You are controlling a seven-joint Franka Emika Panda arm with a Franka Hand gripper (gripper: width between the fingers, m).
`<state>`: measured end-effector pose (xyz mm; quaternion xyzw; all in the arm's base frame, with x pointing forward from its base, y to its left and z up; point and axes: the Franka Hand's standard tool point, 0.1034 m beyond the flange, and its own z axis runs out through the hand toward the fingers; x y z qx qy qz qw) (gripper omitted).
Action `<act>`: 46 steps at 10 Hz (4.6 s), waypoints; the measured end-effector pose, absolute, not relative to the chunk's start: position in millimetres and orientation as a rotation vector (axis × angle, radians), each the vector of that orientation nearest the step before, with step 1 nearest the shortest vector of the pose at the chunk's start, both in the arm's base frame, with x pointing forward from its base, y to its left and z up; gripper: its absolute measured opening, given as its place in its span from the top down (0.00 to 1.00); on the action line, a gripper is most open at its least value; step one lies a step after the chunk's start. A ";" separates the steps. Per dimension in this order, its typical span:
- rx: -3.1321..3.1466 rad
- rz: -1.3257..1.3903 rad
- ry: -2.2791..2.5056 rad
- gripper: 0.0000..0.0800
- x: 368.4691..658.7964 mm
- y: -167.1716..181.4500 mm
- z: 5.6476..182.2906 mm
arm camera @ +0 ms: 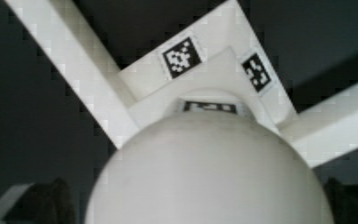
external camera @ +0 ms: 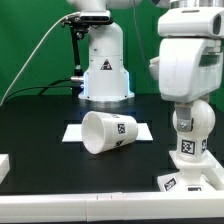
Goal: Assemble lamp
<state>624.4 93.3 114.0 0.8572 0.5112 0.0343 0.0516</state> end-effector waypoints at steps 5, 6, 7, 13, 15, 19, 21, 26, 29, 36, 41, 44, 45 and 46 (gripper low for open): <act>2.590 -0.038 1.536 0.28 623.0 94.5 115.5; 2.662 -0.031 1.407 0.28 622.6 94.5 115.3; 2.700 -0.027 1.333 0.28 622.2 94.7 115.3; 3.066 0.150 0.374 0.28 626.4 93.6 116.0; 3.070 0.172 0.301 0.28 628.6 94.7 116.8; 3.095 0.235 -0.325 0.28 632.4 89.8 117.9; 3.069 0.222 -0.730 0.28 631.8 89.1 116.8; 2.923 0.175 -1.247 0.28 623.4 99.7 112.6; 2.767 0.131 -1.614 0.28 622.7 97.2 110.3; 2.111 -0.021 -2.552 0.28 624.6 99.4 111.7; 2.170 -0.075 -2.463 0.16 618.3 108.9 113.3; 2.303 -0.074 -2.399 0.13 622.2 112.7 150.6; 2.316 -0.061 -2.413 0.13 626.0 110.0 162.6; 2.315 -0.061 -2.409 0.13 624.9 110.7 158.4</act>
Offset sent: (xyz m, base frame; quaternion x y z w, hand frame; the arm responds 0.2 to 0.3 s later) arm 0.0000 0.0000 0.0000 0.0000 0.0000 0.0000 1.0000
